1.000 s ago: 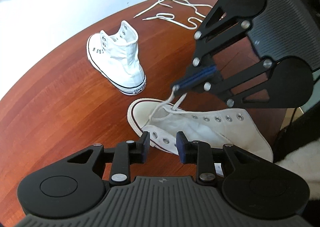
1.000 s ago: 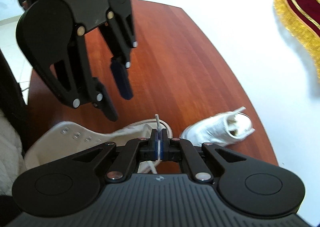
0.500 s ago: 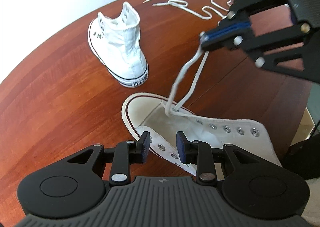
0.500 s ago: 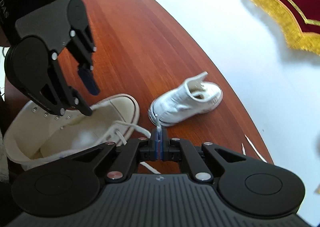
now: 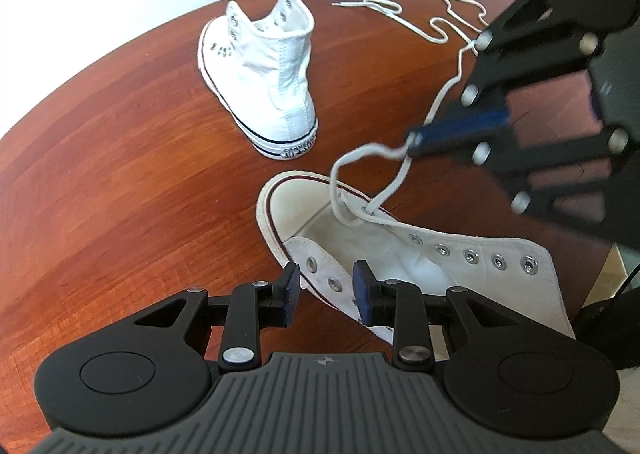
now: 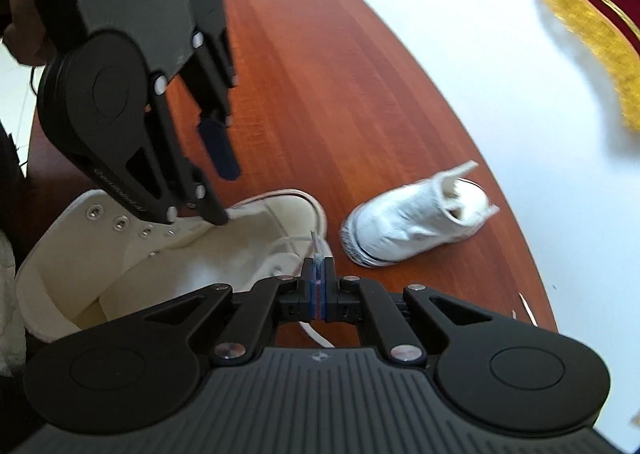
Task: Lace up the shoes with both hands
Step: 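Carry the lace tip with the right gripper to the next sneaker eyelet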
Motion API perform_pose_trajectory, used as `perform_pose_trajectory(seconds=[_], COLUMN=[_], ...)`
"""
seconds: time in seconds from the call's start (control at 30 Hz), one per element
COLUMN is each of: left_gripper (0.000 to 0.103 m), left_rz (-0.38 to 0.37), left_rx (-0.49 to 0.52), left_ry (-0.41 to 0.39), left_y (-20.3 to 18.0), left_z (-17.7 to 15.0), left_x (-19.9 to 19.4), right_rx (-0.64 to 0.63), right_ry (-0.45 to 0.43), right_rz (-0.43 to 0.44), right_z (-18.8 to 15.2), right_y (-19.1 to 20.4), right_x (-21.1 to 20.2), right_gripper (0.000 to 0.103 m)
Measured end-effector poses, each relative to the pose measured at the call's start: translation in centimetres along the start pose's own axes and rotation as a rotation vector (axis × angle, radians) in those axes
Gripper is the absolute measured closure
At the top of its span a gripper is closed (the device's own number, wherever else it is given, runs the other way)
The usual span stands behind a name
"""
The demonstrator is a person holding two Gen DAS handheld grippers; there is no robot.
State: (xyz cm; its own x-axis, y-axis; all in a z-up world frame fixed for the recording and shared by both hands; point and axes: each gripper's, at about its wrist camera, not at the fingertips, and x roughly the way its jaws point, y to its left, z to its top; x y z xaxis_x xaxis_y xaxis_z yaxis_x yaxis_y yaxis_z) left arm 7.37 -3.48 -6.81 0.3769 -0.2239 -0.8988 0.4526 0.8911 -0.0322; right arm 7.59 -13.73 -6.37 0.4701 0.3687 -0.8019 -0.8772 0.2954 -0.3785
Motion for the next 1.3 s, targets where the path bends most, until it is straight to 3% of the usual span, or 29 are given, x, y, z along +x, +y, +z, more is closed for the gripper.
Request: perform_pose_trajectory(seconds=[0.2, 0.47, 0.77, 1.3], left_gripper=[0.071, 0.071, 0.066, 0.064], left_rz=[-0.004, -0.119, -0.057, -0.053], left_rx=[-0.020, -0.056, 0.004, -0.087], left_ry=[0.004, -0.021, 0.010, -0.003], left_y=[0.4, 0.1, -0.8, 0.3], left_z=[-0.4, -0.3, -0.4, -1.3], left_x=[-0.1, -0.7, -0.3, -0.6], right_rx=[-0.025, -0.048, -0.064, -0.107], right_ry=[0.000, 0.010, 0.033, 0.110], right_rz=[0.049, 0.105, 0.158, 0.198], right_z=[0.9, 1.7, 2.1, 2.2], right_y=[0.8, 1.4, 1.8, 2.8], right_x=[1.7, 3.4, 4.8, 7.2], right_gripper=[0.102, 0.102, 0.101, 0.101])
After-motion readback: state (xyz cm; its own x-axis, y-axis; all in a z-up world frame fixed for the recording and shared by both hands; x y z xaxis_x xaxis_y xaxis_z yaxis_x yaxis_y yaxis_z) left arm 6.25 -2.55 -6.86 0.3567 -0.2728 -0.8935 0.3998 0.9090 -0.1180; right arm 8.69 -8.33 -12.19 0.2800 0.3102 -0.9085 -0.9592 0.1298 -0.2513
